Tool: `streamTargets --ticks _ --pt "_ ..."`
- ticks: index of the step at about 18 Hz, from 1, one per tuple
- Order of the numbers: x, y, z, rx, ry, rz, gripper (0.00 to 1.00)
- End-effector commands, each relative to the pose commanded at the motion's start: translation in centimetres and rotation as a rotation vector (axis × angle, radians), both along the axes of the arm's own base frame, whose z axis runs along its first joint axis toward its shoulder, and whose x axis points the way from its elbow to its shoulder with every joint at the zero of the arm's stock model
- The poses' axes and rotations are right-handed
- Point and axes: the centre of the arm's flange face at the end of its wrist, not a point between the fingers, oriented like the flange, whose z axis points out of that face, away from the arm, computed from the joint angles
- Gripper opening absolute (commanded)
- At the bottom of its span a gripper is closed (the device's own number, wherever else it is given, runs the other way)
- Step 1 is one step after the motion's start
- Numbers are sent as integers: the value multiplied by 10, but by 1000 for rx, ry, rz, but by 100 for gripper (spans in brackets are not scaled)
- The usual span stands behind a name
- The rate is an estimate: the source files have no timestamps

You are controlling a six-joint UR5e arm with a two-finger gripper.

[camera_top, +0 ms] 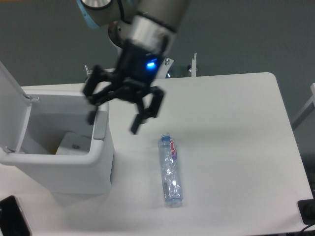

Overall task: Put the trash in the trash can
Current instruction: 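Move the open gripper over the clear water bottle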

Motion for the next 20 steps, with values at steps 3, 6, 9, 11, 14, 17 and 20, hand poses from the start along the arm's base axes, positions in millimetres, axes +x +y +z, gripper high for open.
streamTargets --ticks 3,6,9,11,14,17,20 --pt "-44 -37 -1 -7 11 89 100" --pt "-69 -59 -10 -88 118 114 100" --pt "-75 -65 -23 -216 241 96 100" --pt "-79 -64 -36 -246 255 72 100" --pt "-87 -43 -68 -334 258 61 100" --pt "-89 -9 -97 -399 261 27 100" --pt "-80 25 -134 -481 262 -14 100"
